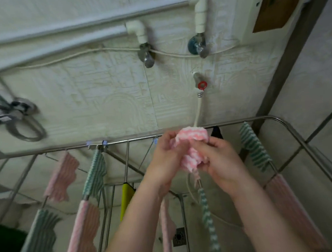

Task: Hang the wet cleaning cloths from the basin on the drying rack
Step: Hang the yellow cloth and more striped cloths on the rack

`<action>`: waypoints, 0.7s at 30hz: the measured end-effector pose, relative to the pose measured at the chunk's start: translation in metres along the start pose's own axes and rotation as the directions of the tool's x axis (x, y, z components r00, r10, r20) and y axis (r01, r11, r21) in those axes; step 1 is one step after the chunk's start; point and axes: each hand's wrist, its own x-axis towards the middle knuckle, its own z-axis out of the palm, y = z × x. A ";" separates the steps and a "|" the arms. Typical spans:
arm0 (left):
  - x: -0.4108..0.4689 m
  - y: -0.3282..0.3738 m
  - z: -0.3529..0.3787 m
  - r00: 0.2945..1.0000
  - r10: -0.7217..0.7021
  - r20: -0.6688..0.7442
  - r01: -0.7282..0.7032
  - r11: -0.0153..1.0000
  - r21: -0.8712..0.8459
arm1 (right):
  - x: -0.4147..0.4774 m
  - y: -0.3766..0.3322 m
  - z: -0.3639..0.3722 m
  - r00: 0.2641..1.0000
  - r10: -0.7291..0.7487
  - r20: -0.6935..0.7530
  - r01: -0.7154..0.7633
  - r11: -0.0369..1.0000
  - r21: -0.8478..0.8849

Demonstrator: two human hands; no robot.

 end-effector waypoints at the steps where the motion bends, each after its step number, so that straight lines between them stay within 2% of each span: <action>1: -0.004 -0.001 -0.002 1.000 -0.018 0.015 0.018 1.000 -0.008 | 0.001 -0.001 0.002 1.000 0.019 -0.018 -0.019 0.999 0.031; 3: -0.027 0.002 -0.028 0.999 -0.049 0.021 0.050 0.997 -0.063 | -0.014 0.005 0.025 0.999 0.048 -0.006 -0.047 0.995 0.086; 6: -0.058 0.007 -0.071 0.999 -0.017 0.030 0.020 0.995 -0.101 | -0.034 0.018 0.062 0.998 0.059 0.033 -0.063 0.989 0.131; 9: -0.084 0.009 -0.108 0.998 0.051 0.037 -0.048 0.995 -0.084 | -0.053 0.029 0.097 1.000 -0.007 0.007 0.006 0.997 0.079; 12: -0.102 0.013 -0.129 0.997 0.076 0.022 -0.075 0.997 -0.034 | -0.063 0.036 0.117 0.981 -0.181 -0.074 0.164 0.968 -0.190; 14: -0.112 0.017 -0.139 0.997 0.070 -0.016 -0.070 0.997 0.013 | -0.069 0.037 0.124 0.950 -0.302 -0.075 0.252 0.888 -0.385; 15: -0.116 0.019 -0.149 0.997 0.061 -0.045 -0.059 0.998 0.026 | -0.073 0.037 0.132 0.943 -0.327 -0.061 0.271 0.862 -0.429; 17: -0.121 0.021 -0.157 0.996 0.031 -0.081 -0.028 0.999 0.036 | -0.079 0.036 0.139 0.956 -0.290 -0.034 0.260 0.898 -0.355; 19: -0.123 0.023 -0.165 0.997 -0.009 -0.082 0.009 1.000 -0.004 | -0.083 0.035 0.147 0.986 -0.166 0.028 0.168 0.980 -0.111; 21: -0.122 0.023 -0.173 0.998 -0.041 -0.045 0.037 0.997 -0.073 | -0.082 0.036 0.153 0.995 -0.053 0.090 0.042 0.992 0.120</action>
